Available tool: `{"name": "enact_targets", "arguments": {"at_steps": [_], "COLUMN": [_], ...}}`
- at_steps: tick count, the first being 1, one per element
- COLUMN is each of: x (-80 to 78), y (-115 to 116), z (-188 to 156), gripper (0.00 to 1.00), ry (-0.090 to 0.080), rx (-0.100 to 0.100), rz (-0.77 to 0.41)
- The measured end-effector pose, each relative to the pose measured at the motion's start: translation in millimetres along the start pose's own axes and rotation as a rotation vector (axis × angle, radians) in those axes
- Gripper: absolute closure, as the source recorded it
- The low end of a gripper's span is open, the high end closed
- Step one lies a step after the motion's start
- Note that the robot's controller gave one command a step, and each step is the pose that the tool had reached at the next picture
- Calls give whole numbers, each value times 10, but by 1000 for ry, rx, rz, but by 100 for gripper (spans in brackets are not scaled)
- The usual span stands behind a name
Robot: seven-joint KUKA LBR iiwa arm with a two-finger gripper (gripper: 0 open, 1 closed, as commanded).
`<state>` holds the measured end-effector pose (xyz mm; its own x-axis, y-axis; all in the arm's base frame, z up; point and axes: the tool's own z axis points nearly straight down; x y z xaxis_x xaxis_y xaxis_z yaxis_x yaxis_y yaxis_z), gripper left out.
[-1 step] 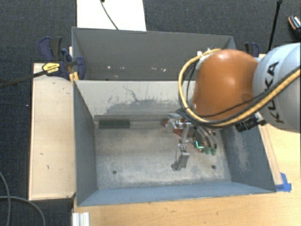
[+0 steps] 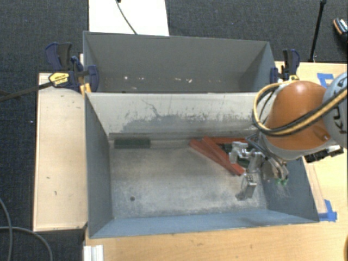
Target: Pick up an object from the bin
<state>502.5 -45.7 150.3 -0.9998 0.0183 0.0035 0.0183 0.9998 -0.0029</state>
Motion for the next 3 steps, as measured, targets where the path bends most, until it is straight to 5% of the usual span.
{"name": "enact_targets", "arguments": {"at_steps": [1, 2, 3], "x": [-703, -678, -616], "y": [-134, -124, 341], "z": [808, 772, -159], "gripper": [0, 100, 100], "ry": [-16, -10, -14], "rx": [-2, -4, -4], "rz": [-96, -93, -167]}}
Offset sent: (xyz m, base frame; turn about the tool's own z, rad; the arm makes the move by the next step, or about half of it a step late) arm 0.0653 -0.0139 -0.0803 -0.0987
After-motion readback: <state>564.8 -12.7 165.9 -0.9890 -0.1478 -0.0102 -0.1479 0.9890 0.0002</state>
